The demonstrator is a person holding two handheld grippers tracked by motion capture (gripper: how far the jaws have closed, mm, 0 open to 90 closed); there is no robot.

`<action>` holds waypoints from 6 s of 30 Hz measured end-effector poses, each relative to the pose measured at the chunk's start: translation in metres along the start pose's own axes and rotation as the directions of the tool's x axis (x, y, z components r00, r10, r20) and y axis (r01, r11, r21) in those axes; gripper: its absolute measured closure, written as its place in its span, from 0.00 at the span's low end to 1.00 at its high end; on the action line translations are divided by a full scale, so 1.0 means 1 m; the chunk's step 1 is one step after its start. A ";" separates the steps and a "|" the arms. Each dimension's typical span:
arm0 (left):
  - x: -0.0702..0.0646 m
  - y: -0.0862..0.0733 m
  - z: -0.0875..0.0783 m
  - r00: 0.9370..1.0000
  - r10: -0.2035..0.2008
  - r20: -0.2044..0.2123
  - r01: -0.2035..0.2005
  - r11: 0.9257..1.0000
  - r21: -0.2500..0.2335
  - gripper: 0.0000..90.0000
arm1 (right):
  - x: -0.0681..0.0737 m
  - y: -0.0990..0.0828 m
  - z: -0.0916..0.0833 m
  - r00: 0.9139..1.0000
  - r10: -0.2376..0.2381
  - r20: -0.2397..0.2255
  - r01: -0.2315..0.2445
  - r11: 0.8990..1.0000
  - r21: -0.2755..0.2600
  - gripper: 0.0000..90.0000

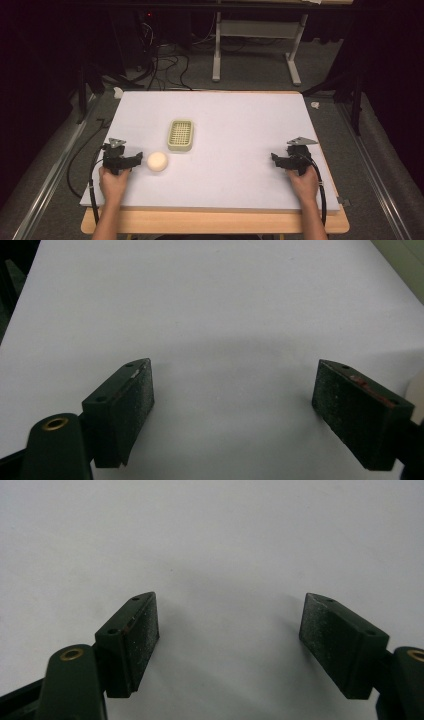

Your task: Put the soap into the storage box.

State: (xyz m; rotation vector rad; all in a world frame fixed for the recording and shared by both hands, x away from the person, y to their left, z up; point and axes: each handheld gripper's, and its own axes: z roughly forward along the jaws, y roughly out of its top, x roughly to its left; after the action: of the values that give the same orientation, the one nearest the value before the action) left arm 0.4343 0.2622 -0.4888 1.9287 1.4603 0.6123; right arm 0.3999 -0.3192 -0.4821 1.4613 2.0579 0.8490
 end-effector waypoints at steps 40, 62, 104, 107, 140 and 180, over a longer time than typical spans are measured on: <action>-0.005 0.007 -0.033 0.989 0.023 0.145 -0.012 0.997 -0.072 0.12 | 0.000 0.000 0.000 1.000 -0.002 0.001 0.002 1.000 0.000 0.27; -0.049 0.010 -0.047 0.963 0.147 0.225 -0.124 0.986 -0.113 0.10 | 0.000 0.000 0.000 1.000 -0.002 0.001 0.002 1.000 0.000 0.27; -0.081 0.001 -0.008 0.967 0.188 0.170 -0.185 0.982 -0.032 0.17 | 0.000 0.000 0.000 1.000 -0.002 0.001 0.002 1.000 0.000 0.27; -0.082 -0.001 -0.006 0.966 0.205 0.155 -0.206 0.978 -0.010 0.17 | 0.000 0.000 0.000 1.000 -0.002 0.001 0.002 1.000 0.000 0.27; -0.084 0.000 -0.017 0.953 0.226 0.202 -0.224 0.974 -0.035 0.27 | 0.000 0.000 0.000 1.000 -0.002 0.001 0.002 1.000 0.000 0.27; -0.096 0.049 -0.036 0.915 0.243 0.322 -0.226 0.970 -0.090 0.27 | 0.000 0.000 0.000 1.000 0.001 -0.001 -0.001 1.000 0.000 0.27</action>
State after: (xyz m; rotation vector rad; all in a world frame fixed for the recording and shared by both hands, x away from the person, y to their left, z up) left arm 0.4160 0.1684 -0.4272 2.0662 1.0036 0.3978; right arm 0.3999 -0.3193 -0.4821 1.4623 2.0581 0.8498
